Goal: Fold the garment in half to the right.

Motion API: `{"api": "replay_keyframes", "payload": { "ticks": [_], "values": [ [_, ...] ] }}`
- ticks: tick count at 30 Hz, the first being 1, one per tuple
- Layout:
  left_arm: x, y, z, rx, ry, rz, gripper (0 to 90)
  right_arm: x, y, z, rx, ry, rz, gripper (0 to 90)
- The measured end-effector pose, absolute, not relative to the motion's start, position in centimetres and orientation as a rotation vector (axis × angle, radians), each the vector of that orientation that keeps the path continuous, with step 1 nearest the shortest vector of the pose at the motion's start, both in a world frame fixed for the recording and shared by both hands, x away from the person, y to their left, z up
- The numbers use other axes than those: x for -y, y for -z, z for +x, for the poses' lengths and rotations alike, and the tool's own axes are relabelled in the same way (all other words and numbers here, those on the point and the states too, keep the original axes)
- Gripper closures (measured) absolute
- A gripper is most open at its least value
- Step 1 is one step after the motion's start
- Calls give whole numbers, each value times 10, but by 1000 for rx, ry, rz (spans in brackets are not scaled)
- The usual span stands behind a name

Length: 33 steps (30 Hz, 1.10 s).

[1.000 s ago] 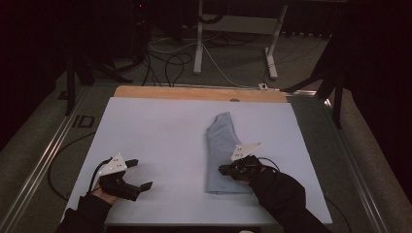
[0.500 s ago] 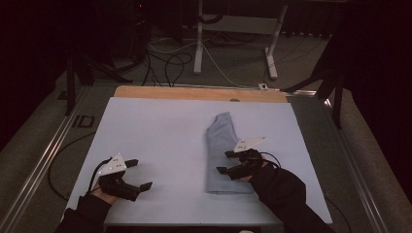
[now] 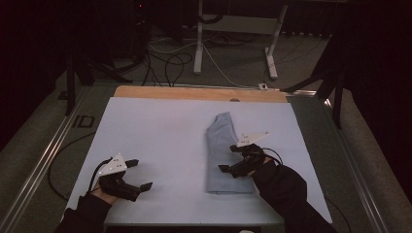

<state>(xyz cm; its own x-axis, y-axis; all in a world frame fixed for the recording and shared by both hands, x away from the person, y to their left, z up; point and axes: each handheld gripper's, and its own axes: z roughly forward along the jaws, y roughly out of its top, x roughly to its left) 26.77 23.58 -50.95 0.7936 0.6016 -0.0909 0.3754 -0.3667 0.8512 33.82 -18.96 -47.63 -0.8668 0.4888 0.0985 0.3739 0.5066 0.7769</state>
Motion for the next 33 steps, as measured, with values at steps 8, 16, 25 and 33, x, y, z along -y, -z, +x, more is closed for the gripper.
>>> {"api": "replay_keyframes", "payload": {
  "ticks": [8,16,25,33],
  "values": [
    [-237,509,267,-725,-292,1997,3,192,471,340,-2594,-1307,743,89],
    [-236,509,268,-743,-299,2014,4,204,469,337,-2535,-1323,741,89],
    [-238,507,267,-727,-298,2007,3,225,474,335,-2493,-1349,794,89],
    [-244,507,266,-739,-302,2002,4,248,483,334,-2471,-1333,845,89]
  ]
}}
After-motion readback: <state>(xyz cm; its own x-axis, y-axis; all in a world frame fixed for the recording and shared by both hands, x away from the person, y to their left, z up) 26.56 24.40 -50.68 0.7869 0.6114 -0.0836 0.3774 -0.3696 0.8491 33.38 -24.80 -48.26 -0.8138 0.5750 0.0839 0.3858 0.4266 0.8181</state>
